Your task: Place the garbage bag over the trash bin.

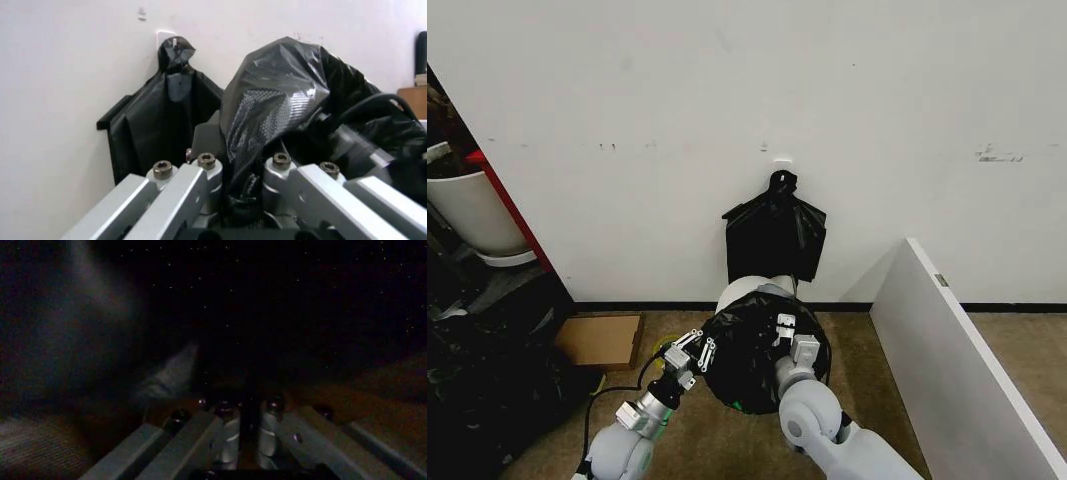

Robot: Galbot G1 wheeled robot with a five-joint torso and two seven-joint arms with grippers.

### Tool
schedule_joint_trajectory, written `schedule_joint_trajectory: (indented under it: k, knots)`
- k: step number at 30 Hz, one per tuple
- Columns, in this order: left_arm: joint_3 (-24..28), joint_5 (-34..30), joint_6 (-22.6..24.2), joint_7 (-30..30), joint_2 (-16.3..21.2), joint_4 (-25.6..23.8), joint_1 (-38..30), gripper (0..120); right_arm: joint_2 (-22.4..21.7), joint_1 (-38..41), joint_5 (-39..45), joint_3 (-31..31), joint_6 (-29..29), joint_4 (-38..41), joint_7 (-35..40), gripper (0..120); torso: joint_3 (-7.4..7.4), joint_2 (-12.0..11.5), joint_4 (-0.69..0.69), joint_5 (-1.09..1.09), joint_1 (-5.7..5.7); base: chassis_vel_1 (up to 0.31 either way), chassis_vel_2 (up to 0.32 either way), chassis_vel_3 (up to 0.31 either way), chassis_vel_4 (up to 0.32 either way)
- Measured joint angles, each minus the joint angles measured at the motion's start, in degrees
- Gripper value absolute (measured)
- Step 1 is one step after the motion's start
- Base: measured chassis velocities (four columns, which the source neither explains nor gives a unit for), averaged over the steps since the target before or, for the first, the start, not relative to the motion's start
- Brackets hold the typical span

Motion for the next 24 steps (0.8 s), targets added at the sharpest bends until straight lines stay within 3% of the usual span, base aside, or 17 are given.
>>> schedule_joint_trajectory:
  k: [14,24]
  knots:
    - [-0.16,-1.82,-0.91,4.31,0.54,-0.6,0.93,5,2.77,3.26,0.27,0.65,-0.02,-6.58,-0.04,0,0.0,0.0,0.0,0.0,0.0,0.0,0.0,0.0,0.0]
    - [-0.8,-2.05,-1.26,4.08,0.44,0.21,-0.36,5,1.54,1.97,-1.39,0.8,0.05,-6.76,-0.59,0,0.0,0.0,0.0,0.0,0.0,0.0,0.0,0.0,0.0]
